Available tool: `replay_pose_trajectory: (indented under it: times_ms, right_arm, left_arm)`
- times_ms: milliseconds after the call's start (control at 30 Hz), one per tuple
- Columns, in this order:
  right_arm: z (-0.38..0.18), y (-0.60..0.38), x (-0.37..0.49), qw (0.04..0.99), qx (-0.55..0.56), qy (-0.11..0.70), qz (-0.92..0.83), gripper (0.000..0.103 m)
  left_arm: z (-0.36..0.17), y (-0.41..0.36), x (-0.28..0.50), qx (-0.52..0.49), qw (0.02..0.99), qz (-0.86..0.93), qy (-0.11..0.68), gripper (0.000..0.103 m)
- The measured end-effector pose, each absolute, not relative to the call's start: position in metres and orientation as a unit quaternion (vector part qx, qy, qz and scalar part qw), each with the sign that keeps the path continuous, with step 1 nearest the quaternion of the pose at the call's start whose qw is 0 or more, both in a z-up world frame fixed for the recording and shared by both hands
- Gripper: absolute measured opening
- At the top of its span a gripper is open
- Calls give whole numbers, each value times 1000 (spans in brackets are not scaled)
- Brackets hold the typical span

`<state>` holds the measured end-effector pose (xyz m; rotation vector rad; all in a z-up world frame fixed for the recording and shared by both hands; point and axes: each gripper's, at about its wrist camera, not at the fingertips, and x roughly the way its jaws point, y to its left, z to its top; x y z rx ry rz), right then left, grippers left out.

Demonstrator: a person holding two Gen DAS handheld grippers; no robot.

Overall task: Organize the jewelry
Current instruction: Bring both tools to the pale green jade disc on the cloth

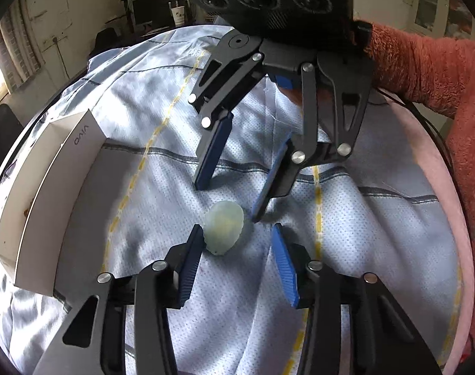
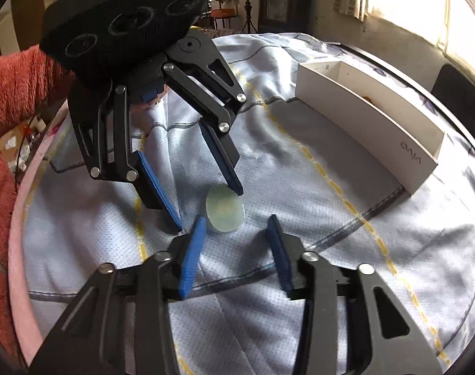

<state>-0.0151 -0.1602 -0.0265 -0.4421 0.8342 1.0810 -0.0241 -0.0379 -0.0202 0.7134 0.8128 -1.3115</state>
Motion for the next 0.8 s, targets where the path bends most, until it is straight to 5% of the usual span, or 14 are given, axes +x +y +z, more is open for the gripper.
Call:
replay_pose_trajectory:
  times_ms: [533,600,800]
  right_arm:
    - [-27,-157,-18,734,-236,376,514,32]
    - [-28,-156,-18,733,-236,375,515,32]
    - [-28,-157,-16,728,-232,378,523,32]
  left_arm:
    - [-19,-38,-30,356,673,-567,314,44]
    - [-19,-38,-29,350,666,-575,323,32]
    - [-20,-38,-23,331,655,-584,347,29]
